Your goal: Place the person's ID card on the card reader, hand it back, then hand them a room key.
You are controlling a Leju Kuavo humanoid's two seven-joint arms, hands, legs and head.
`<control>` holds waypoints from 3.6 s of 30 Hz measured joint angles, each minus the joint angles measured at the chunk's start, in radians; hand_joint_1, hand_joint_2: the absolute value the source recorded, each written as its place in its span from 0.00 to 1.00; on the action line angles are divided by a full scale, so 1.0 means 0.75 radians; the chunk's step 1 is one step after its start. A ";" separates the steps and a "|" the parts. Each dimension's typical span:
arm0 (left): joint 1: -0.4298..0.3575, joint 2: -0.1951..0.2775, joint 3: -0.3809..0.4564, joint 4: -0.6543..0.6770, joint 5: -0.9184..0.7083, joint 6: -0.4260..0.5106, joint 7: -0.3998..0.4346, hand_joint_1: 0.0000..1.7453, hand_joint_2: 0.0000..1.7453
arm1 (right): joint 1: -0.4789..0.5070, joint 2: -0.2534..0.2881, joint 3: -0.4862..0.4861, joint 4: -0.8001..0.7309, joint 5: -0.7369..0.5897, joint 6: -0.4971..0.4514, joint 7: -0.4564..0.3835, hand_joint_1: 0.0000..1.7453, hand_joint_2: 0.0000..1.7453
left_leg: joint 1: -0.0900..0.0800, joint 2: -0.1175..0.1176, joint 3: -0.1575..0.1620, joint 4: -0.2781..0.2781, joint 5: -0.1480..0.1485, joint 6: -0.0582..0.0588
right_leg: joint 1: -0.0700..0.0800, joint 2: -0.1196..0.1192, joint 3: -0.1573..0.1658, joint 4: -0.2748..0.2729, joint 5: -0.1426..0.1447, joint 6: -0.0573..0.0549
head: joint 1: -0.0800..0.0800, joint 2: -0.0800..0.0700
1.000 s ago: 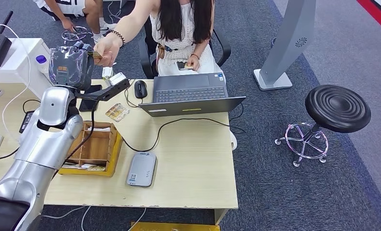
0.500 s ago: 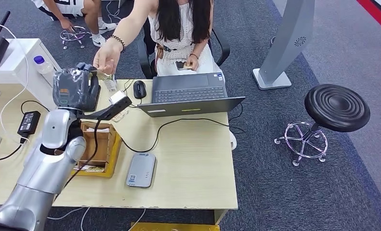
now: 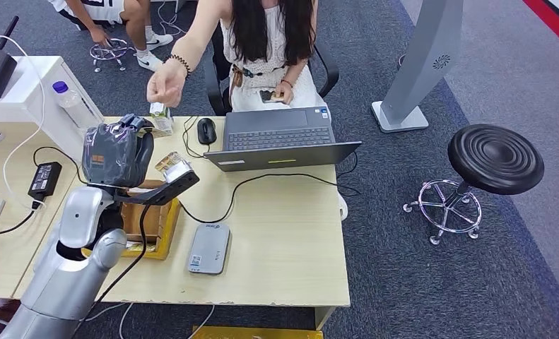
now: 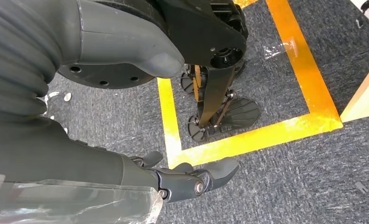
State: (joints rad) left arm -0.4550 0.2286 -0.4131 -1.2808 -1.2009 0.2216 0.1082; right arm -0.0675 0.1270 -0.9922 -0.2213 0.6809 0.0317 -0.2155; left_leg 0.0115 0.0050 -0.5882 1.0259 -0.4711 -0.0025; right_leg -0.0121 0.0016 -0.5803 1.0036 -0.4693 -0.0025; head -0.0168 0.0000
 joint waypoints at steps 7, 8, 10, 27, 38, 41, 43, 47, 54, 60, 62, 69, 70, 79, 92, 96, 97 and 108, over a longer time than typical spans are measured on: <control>0.004 0.000 0.000 -0.008 0.003 -0.005 0.000 0.25 1.00 | 0.000 0.000 -0.001 0.000 0.000 0.000 0.000 0.00 1.00 | 0.000 0.000 0.000 0.000 0.000 0.000 | 0.000 0.000 0.000 0.000 0.000 0.000 | 0.000 0.000; 0.004 0.000 0.000 -0.008 0.008 -0.017 0.000 0.00 1.00 | 0.000 0.000 -0.001 0.000 0.000 0.001 0.000 0.00 1.00 | 0.000 0.000 0.000 0.000 0.000 0.000 | 0.000 0.000 0.000 0.000 0.000 0.000 | 0.000 0.000; 0.002 0.000 0.000 -0.008 0.021 -0.048 0.000 0.00 1.00 | 0.000 0.000 -0.001 0.000 0.001 0.001 0.000 0.00 1.00 | 0.000 0.000 0.000 0.000 0.000 0.000 | 0.000 0.000 0.000 0.000 0.000 0.000 | 0.000 0.000; -0.040 -0.017 -0.001 0.010 0.052 -0.066 0.004 0.00 1.00 | -0.001 0.000 -0.001 0.000 0.008 0.000 0.003 0.00 1.00 | 0.000 0.000 0.000 0.000 0.000 0.000 | 0.000 0.000 0.000 0.000 0.000 0.000 | 0.000 0.000; -0.064 -0.041 -0.001 0.048 0.055 -0.064 0.004 0.00 1.00 | -0.001 0.000 -0.008 0.000 0.010 -0.002 0.004 0.00 1.00 | 0.000 0.001 0.000 0.001 0.000 0.000 | 0.000 0.000 0.000 0.000 0.000 0.000 | 0.000 0.000; -0.064 -0.043 -0.001 0.053 0.062 -0.064 0.004 0.00 1.00 | -0.001 0.000 -0.009 0.000 0.010 -0.002 0.005 0.00 1.00 | 0.000 0.001 0.000 0.001 0.000 0.000 | 0.000 0.000 0.000 0.000 0.000 0.000 | 0.000 0.000; -0.063 -0.045 -0.001 0.055 0.072 -0.063 0.001 0.00 1.00 | -0.001 0.000 -0.010 0.000 0.012 0.000 0.005 0.00 1.00 | 0.000 0.000 0.000 0.001 0.000 0.000 | 0.000 0.000 0.000 0.000 0.000 0.000 | 0.000 0.000; -0.043 -0.044 -0.001 0.049 0.098 -0.054 -0.022 0.00 1.00 | 0.000 0.000 -0.015 0.000 0.011 0.000 0.004 0.00 1.00 | 0.000 0.001 0.000 0.001 0.000 0.000 | 0.000 0.000 0.000 0.000 0.000 0.000 | 0.000 0.000; 0.200 0.030 -0.015 -0.169 0.118 -0.013 -0.080 0.00 1.00 | 0.007 0.000 -0.054 0.000 -0.019 -0.008 0.002 0.00 1.00 | 0.000 0.003 0.000 0.000 -0.004 0.000 | 0.000 0.003 0.000 0.000 -0.001 0.001 | 0.000 0.000; 0.510 0.139 -0.016 -0.453 0.051 0.051 -0.110 0.00 1.00 | 0.017 0.000 -0.100 -0.003 -0.042 -0.011 -0.007 0.00 1.00 | 0.000 0.002 0.000 0.000 -0.006 0.001 | 0.000 0.002 0.000 0.000 -0.006 0.003 | 0.000 0.000; 0.568 0.163 -0.016 -0.510 0.042 0.052 -0.112 0.00 1.00 | 0.019 0.000 -0.110 -0.005 -0.043 -0.010 -0.007 0.00 1.00 | 0.000 0.001 0.000 0.000 -0.006 0.001 | 0.000 0.000 0.000 0.000 -0.007 0.004 | 0.000 0.000; 0.678 0.214 -0.016 -0.624 0.023 0.053 -0.129 0.00 1.00 | 0.020 0.001 -0.136 -0.010 -0.050 -0.009 -0.010 0.00 1.00 | 0.000 0.001 0.001 0.000 -0.006 0.002 | 0.000 0.000 0.002 0.000 -0.006 0.004 | 0.000 0.000; 0.704 0.223 -0.016 -0.642 0.016 0.053 -0.132 0.00 1.00 | 0.020 0.001 -0.140 -0.010 -0.052 -0.010 -0.011 0.00 1.00 | 0.000 0.001 0.001 0.000 -0.006 0.002 | 0.000 0.001 0.002 0.000 -0.006 0.004 | 0.000 0.000; 0.813 0.288 -0.016 -0.705 -0.016 -0.112 -0.051 0.00 1.00 | 0.021 0.008 -0.179 -0.017 -0.052 -0.020 -0.016 0.00 1.00 | 0.000 -0.001 0.000 0.000 -0.006 0.002 | 0.000 -0.001 0.002 0.000 -0.006 0.004 | 0.000 0.000; 0.806 0.375 -0.016 -0.601 0.029 -0.277 -0.006 0.00 1.00 | 0.020 0.010 -0.201 -0.021 -0.026 -0.021 -0.007 0.00 1.00 | 0.000 -0.001 0.001 0.000 -0.006 0.002 | 0.000 -0.001 0.002 0.000 -0.006 0.004 | 0.000 0.000; 0.805 0.376 -0.016 -0.580 0.031 -0.281 -0.001 0.00 1.00 | 0.020 0.010 -0.201 -0.021 -0.024 -0.020 -0.006 0.00 1.00 | 0.000 -0.001 0.001 0.000 -0.006 0.002 | 0.000 -0.001 0.002 0.000 -0.006 0.004 | 0.000 0.000; 0.804 0.375 -0.016 -0.575 0.032 -0.281 0.003 0.00 1.00 | 0.020 0.010 -0.202 -0.021 -0.022 -0.020 -0.006 0.00 1.00 | 0.000 -0.001 0.001 0.000 -0.006 0.002 | 0.000 -0.001 0.002 0.000 -0.006 0.004 | 0.000 0.000; 0.778 0.249 -0.016 -0.493 -0.033 -0.106 0.075 0.00 1.00 | 0.019 0.011 -0.209 -0.021 0.019 -0.022 0.002 0.00 1.00 | -0.001 -0.001 0.001 0.000 -0.006 0.002 | -0.001 -0.001 0.002 0.000 -0.006 0.004 | 0.000 0.000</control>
State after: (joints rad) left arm 0.1288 0.4153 -0.4253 -1.6505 -1.2256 0.1420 0.1644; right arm -0.0534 0.1353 -1.1488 -0.2373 0.6951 0.0152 -0.2141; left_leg 0.0110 0.0041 -0.5876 1.0262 -0.4757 -0.0012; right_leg -0.0126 0.0009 -0.5786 1.0034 -0.4738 0.0005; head -0.0168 0.0000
